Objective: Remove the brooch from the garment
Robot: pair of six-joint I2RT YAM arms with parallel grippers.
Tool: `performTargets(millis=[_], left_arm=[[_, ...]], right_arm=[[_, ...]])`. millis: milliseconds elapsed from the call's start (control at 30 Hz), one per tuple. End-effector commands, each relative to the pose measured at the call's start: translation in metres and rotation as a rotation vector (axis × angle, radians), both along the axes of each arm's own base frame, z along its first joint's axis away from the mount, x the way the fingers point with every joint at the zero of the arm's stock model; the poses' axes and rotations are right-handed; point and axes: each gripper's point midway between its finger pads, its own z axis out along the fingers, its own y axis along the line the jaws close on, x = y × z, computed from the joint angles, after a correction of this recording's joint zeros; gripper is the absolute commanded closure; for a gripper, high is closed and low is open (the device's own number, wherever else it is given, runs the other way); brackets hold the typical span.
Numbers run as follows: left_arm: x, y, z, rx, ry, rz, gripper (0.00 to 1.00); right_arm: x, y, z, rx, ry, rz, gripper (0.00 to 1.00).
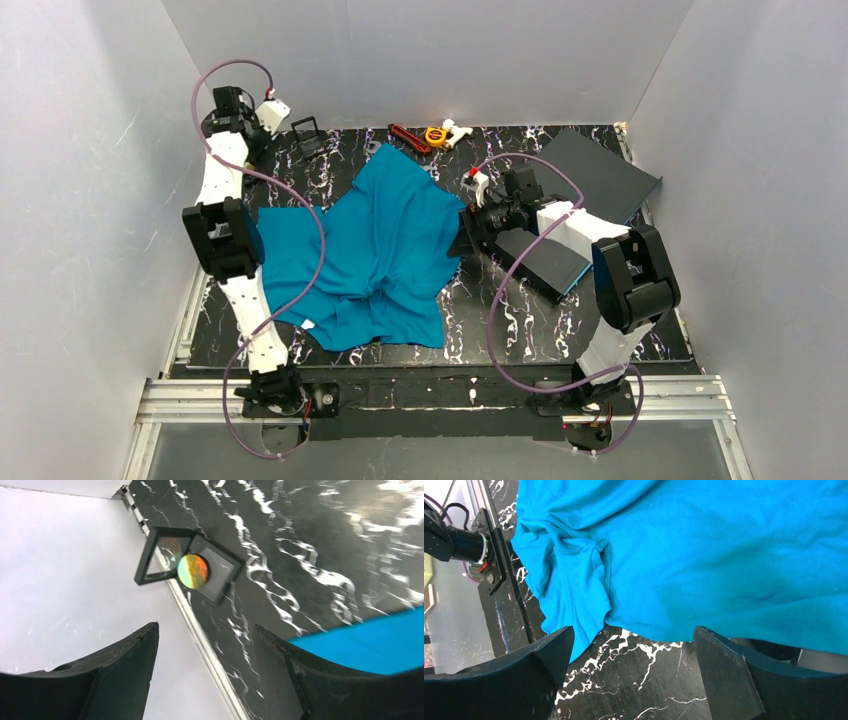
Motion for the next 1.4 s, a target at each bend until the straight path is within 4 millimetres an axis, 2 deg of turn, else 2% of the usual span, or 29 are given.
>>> performTargets(millis=[0, 100, 267, 367, 433, 500, 667, 767, 933, 1067, 1367], left_arm=[[-0.060, -0.054, 0.041, -0.220, 0.044, -0.075, 0.32], [-0.117, -0.095, 0.032, -0.388, 0.149, -0.141, 0.32], [-0.213, -0.162, 0.035, -0.649, 0.256, -0.299, 0.42], [-0.266, -0.195, 0.039, -0.762, 0.298, -0.391, 0.50], [-0.302, -0.213, 0.036, -0.773, 0.355, -0.466, 0.55], [-0.334, -0.226, 0.023, -0.746, 0.424, -0.528, 0.61], [-0.393, -0.258, -0.002, -0.738, 0.548, -0.643, 0.69], [-0.408, -0.269, -0.014, -0.714, 0.590, -0.665, 0.71], [-0.422, -0.280, -0.038, -0.651, 0.667, -0.688, 0.72], [-0.413, -0.284, -0.057, -0.595, 0.685, -0.657, 0.73], [-0.395, -0.288, -0.077, -0.581, 0.735, -0.568, 0.72]], right_arm=[[-0.002, 0.003, 0.036, 0.071, -0.080, 0.016, 0.02], [-0.013, 0.005, 0.039, 0.078, -0.072, 0.031, 0.02], [-0.044, 0.014, 0.040, 0.076, -0.044, 0.098, 0.02], [-0.062, 0.022, 0.037, 0.071, -0.024, 0.146, 0.03], [-0.074, 0.026, 0.034, 0.070, -0.006, 0.177, 0.05], [-0.083, 0.031, 0.031, 0.070, 0.010, 0.203, 0.06], [-0.102, 0.043, 0.023, 0.069, 0.035, 0.266, 0.07], [-0.107, 0.048, 0.021, 0.077, 0.054, 0.286, 0.08], [-0.112, 0.056, 0.016, 0.082, 0.081, 0.310, 0.11], [-0.116, 0.059, 0.009, 0.082, 0.098, 0.320, 0.13], [-0.125, 0.064, -0.004, 0.082, 0.132, 0.336, 0.19]])
